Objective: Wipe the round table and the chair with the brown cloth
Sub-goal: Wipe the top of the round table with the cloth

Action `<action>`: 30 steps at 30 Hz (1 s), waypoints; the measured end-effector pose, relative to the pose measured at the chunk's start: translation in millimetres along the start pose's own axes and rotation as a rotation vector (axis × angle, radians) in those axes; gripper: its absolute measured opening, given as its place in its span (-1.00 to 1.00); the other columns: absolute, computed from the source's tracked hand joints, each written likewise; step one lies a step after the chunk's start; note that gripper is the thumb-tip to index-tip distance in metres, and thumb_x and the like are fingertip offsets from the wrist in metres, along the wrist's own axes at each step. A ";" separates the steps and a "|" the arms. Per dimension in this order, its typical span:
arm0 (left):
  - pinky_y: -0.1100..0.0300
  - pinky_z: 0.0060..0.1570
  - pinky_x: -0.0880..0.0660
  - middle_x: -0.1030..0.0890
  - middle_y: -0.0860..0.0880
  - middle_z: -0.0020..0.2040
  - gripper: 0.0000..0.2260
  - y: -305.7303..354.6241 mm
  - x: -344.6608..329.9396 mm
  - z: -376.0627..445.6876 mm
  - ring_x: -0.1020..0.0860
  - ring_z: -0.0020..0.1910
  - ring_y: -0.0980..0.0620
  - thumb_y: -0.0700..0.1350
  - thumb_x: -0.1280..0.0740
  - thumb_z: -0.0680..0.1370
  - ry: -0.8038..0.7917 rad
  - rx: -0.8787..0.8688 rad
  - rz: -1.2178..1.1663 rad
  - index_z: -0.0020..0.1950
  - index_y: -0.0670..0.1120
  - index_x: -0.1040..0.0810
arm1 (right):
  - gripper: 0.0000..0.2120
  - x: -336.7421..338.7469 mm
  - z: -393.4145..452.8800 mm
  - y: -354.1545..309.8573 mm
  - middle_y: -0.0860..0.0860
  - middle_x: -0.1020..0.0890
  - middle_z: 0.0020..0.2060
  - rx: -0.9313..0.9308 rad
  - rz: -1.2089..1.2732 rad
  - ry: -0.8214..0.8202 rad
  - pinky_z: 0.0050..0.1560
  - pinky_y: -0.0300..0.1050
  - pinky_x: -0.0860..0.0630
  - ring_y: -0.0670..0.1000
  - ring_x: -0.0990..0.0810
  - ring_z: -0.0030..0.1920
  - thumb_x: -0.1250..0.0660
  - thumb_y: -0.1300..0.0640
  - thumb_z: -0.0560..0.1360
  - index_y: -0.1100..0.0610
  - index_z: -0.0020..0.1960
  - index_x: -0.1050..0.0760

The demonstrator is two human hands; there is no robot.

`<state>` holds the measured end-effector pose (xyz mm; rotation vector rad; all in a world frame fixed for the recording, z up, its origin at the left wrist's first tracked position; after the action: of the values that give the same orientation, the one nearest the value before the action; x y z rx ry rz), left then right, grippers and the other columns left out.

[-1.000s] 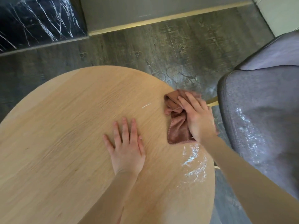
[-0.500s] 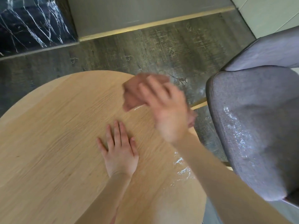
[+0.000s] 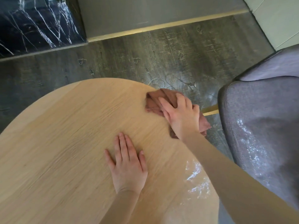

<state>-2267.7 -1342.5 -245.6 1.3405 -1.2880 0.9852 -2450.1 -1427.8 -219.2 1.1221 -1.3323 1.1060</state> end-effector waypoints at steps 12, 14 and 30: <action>-0.21 0.34 0.01 -0.36 -0.24 0.42 -0.45 3.0 0.7 -1.4 -0.15 0.42 -0.10 0.02 0.04 0.55 0.043 -0.007 0.020 0.41 -0.31 -0.21 | -0.64 66.8 -22.3 7.5 0.20 -0.59 -0.13 -0.159 0.171 0.488 -0.33 0.02 -0.50 0.23 -0.56 -0.23 -0.30 0.12 0.41 -0.05 0.20 -0.53; -0.20 0.33 0.02 -0.36 -0.24 0.42 -0.44 2.8 0.5 -1.3 -0.14 0.42 -0.08 0.02 0.00 0.52 0.049 0.007 0.015 0.40 -0.32 -0.26 | -0.57 63.1 -46.3 -29.2 0.17 -0.61 -0.08 -0.002 0.175 0.411 -0.28 -0.02 -0.50 0.20 -0.57 -0.19 -0.35 0.11 0.36 -0.10 0.22 -0.48; -0.25 0.41 0.00 -0.20 -0.18 0.51 -0.41 3.8 4.1 -3.1 -0.15 0.50 -0.10 0.05 0.11 0.53 -0.026 0.023 -0.001 0.48 -0.24 -0.11 | -0.64 62.4 -135.7 74.0 0.29 -0.50 0.01 -0.360 0.140 0.420 -0.18 0.16 -0.50 0.21 -0.37 0.00 -0.26 0.15 0.47 -0.12 0.23 -0.37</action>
<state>-2270.9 -1339.9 -240.6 1.3754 -1.2992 0.9873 -2506.6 -1285.9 -152.4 0.5045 -1.2212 1.0757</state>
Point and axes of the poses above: each hand's wrist, its own z-axis towards the middle knuckle, its own x-axis out of the back of the hand, y = z × x, the point moved 4 cm from there along z, towards the middle knuckle
